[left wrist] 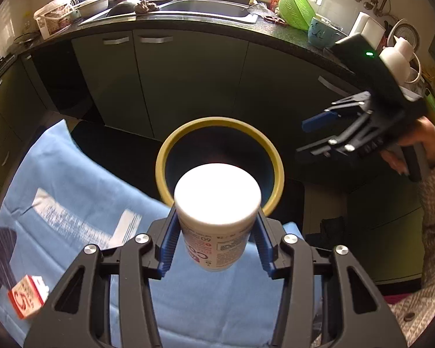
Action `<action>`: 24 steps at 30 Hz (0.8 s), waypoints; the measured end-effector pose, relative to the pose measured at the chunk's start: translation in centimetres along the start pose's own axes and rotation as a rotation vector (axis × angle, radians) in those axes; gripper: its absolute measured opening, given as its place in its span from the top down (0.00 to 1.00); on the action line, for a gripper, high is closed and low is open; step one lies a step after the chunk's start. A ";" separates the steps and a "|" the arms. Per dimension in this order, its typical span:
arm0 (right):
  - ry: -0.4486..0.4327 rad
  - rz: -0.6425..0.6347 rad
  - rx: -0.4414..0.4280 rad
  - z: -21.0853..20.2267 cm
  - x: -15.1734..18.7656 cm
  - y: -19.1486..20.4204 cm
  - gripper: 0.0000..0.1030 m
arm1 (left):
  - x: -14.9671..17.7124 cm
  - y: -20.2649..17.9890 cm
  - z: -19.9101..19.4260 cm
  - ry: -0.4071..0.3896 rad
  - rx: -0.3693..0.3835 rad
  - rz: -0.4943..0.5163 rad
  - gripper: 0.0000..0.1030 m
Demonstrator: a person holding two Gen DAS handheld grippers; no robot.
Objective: Collect trash
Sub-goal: 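Carry the pill bottle over the bin and open the left gripper, then grasp the red-and-white milk carton with the right gripper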
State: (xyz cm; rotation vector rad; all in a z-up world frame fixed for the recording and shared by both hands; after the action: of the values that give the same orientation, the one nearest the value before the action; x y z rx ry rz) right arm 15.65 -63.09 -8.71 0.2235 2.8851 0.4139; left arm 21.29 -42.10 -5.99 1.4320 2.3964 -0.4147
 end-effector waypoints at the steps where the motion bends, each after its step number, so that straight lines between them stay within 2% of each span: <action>1: -0.003 0.008 0.002 -0.4 0.2 -0.3 0.21 | -1.1 -0.2 1.5 0.009 0.001 -0.007 0.56; 5: 0.000 0.043 0.029 -1.5 1.4 -2.1 0.21 | -4.2 -0.4 6.9 0.057 -0.024 -0.034 0.56; 6: 0.000 0.054 0.037 -1.8 1.8 -2.7 0.21 | -4.6 -0.3 7.8 0.065 -0.032 -0.043 0.54; 7: 0.000 0.062 0.042 -2.1 2.0 -3.1 0.21 | -5.0 -0.3 8.8 0.078 -0.032 -0.051 0.46; 9: -0.003 0.082 0.048 -2.6 2.5 -3.9 0.21 | -5.4 -0.4 9.6 0.083 -0.040 -0.054 0.41; 11: -0.005 0.092 0.050 -2.8 2.8 -4.4 0.21 | -5.2 -0.5 9.6 0.085 -0.040 -0.050 0.41; 14: 0.002 0.085 0.046 -2.5 2.7 -4.2 0.21 | -4.1 -0.6 7.2 0.049 -0.046 -0.041 0.41; 18: 0.018 0.039 0.035 -1.5 1.8 -2.3 0.21 | -0.8 -0.3 2.4 -0.003 -0.025 -0.085 0.37; 24: 0.049 -0.101 0.004 0.1 -0.6 4.5 0.21 | 7.8 1.2 -4.3 -0.057 -0.064 -0.164 0.33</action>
State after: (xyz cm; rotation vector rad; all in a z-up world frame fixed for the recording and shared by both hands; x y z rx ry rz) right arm 16.81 -58.93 -7.42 0.0692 2.9297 0.4004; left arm 18.32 -33.63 -5.43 1.1861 2.4665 -0.4082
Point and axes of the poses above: each gripper's, at about its wrist camera, not at the fingertips, and z roughly the way its jaws point, y to its left, x to its underside, the point moved 4 cm from there along z, roughly the way its jaws point, and after that the axes turned 5 degrees about y, right-handed, at the moved point
